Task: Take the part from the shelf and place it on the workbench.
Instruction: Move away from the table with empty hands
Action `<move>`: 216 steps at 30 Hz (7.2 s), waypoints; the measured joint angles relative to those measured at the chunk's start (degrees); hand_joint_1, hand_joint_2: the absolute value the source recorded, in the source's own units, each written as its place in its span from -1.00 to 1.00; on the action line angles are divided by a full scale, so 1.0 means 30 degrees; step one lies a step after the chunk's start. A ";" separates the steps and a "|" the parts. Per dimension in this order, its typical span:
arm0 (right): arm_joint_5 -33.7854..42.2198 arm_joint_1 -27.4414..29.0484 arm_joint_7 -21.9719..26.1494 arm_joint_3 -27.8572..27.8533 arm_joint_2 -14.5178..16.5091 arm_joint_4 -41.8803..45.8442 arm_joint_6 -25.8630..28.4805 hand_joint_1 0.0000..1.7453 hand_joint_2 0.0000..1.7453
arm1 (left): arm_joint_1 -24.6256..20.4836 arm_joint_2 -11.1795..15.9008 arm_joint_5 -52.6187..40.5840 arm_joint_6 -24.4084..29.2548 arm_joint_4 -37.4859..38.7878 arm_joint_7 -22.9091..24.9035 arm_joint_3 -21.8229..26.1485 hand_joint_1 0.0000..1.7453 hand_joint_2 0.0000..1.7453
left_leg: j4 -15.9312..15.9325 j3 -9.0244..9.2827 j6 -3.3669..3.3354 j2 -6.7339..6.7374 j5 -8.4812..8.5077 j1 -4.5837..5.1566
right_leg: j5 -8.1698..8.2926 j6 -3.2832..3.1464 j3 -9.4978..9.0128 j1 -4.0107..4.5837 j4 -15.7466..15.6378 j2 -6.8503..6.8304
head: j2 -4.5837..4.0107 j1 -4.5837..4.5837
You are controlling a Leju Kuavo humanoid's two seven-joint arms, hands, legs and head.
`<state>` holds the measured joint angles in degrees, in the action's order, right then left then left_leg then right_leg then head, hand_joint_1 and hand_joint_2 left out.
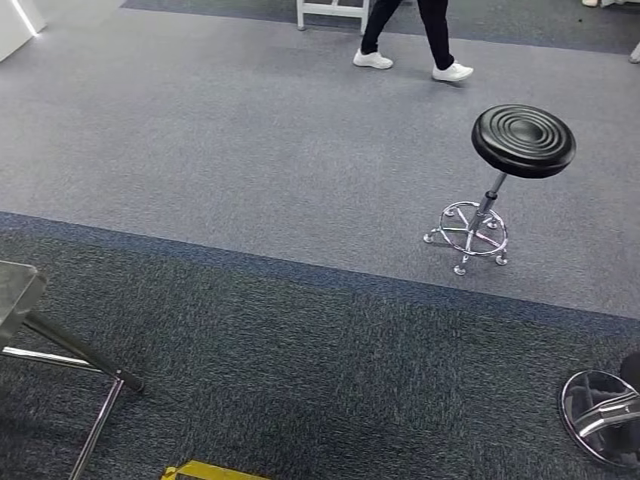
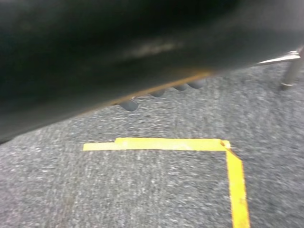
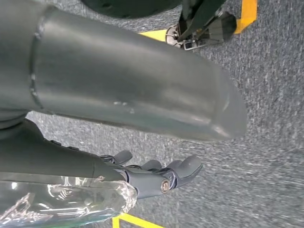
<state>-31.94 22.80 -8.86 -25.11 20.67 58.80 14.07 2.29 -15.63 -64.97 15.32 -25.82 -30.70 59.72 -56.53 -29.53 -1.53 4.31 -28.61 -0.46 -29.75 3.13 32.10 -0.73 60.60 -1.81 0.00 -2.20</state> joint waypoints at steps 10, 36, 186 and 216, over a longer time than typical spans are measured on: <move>-0.0020 0.0024 -0.0085 -0.0178 0.0004 -0.0009 -0.0086 -1.00 -1.00 | -0.0093 0.0136 -0.0009 -0.0027 0.0324 -0.0046 0.0271 -1.00 -1.00 | -0.4803 -0.1947 0.0772 -0.1357 -0.1909 -0.0044 | 0.0435 -0.0998 -0.0723 0.0132 -0.1322 0.1654 | 0.0000 0.0226; -0.0275 -0.0243 0.0117 -0.0381 -0.0004 -0.0281 -0.0597 -1.00 -1.00 | -0.0248 0.0189 -0.0179 -0.0259 0.0510 -0.0211 0.0457 -1.00 -1.00 | -0.2656 -0.0806 0.1034 -0.0842 -0.1898 -0.0179 | 0.0231 -0.0815 -0.0558 -0.0123 -0.1028 0.0432 | 0.0000 0.0181; -0.1851 -0.0201 -0.0747 -0.1060 0.0040 -0.0432 -0.2944 -1.00 -1.00 | -0.0690 0.1393 -0.1716 -0.1157 0.2967 -0.1674 0.1652 -1.00 -1.00 | -0.0177 0.0392 0.0687 -0.1250 -0.0575 0.0131 | 0.0209 -0.0891 -0.0379 0.0054 -0.0911 0.0607 | 0.0000 0.0184; -0.2067 -0.0256 -0.0557 -0.1182 0.0029 -0.0505 -0.3100 -1.00 -1.00 | -0.0748 0.1619 -0.1739 -0.1158 0.3302 -0.1765 0.1645 -1.00 -1.00 | -0.0327 0.2648 0.0600 -0.1455 -0.2206 0.0107 | 0.1148 -0.0954 0.1911 0.0124 0.0136 0.0586 | 0.0000 0.0133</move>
<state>-38.14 22.03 -10.53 -28.66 20.75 57.28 4.77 0.04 -10.77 -70.19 11.84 -15.91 -36.00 64.65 -57.51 -21.59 0.27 -0.06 -35.23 -0.14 -26.30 0.27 37.83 -0.35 61.01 -0.05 0.00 -1.80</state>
